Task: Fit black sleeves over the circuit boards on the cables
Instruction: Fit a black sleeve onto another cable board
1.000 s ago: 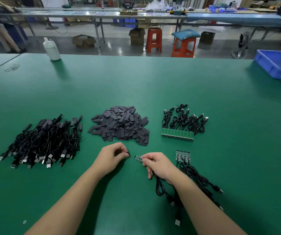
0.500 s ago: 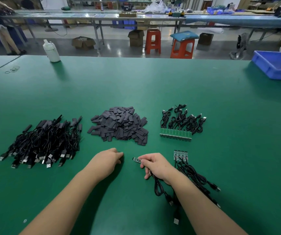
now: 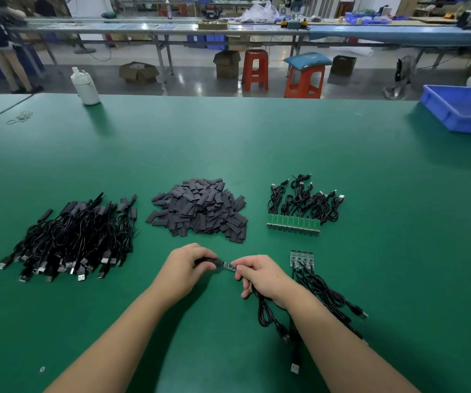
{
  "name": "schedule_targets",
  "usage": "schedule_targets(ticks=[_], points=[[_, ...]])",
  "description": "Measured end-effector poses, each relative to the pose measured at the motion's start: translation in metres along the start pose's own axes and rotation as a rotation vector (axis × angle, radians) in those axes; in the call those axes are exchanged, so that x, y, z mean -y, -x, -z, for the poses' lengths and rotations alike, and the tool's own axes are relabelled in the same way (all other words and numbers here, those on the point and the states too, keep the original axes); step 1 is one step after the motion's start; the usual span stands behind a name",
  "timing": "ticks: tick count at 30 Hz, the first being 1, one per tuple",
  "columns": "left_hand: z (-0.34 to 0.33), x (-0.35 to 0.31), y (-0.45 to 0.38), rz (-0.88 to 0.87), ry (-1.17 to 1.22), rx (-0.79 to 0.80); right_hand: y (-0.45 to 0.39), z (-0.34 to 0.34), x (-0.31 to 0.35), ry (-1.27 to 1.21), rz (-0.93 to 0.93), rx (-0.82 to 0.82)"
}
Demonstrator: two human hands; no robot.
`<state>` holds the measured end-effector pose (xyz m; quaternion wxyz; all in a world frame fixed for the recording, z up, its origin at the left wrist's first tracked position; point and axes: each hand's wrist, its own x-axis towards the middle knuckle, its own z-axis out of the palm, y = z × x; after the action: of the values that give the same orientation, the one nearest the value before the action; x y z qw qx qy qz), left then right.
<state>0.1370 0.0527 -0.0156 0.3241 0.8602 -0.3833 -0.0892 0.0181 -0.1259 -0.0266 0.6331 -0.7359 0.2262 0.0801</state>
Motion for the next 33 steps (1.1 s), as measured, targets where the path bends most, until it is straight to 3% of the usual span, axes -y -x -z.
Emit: schedule_targets(ticks=[5, 22, 29, 33], points=[[-0.008, -0.002, 0.004, 0.062, 0.161, -0.069, -0.001, -0.001, -0.002, -0.008, 0.007, 0.006], [-0.014, 0.003, 0.010, 0.081, 0.130, -0.024, -0.002, -0.001, -0.005, 0.006, 0.020, 0.007], [-0.008, 0.008, 0.002, -0.142, -0.120, 0.069, -0.002, -0.003, -0.005, 0.015, 0.023, 0.014], [-0.006, 0.006, -0.003, -0.181, -0.168, 0.092, -0.002, -0.003, -0.005, 0.020, 0.022, 0.012]])
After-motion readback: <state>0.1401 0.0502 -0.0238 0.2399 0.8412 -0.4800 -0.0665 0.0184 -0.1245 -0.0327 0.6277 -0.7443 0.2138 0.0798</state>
